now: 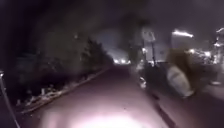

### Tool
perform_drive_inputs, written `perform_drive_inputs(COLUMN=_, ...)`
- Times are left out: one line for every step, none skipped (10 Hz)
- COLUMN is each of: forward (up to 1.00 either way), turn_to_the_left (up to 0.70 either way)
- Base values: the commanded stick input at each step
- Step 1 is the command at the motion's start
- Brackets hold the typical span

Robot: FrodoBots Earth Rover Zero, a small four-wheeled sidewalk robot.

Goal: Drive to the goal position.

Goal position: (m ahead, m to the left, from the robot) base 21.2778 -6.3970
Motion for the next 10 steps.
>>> perform_drive_inputs(forward=0.50, turn_to_the_left=0.01)
perform_drive_inputs(forward=0.50, turn_to_the_left=0.10)
perform_drive_inputs(forward=0.50, turn_to_the_left=0.01)
perform_drive_inputs(forward=0.50, turn_to_the_left=0.07)
perform_drive_inputs(forward=0.50, turn_to_the_left=0.01)
perform_drive_inputs(forward=0.50, turn_to_the_left=0.07)
perform_drive_inputs(forward=0.50, turn_to_the_left=0.02)
perform_drive_inputs(forward=0.50, turn_to_the_left=0.00)
perform_drive_inputs(forward=0.50, turn_to_the_left=0.00)
perform_drive_inputs(forward=0.50, turn_to_the_left=0.00)
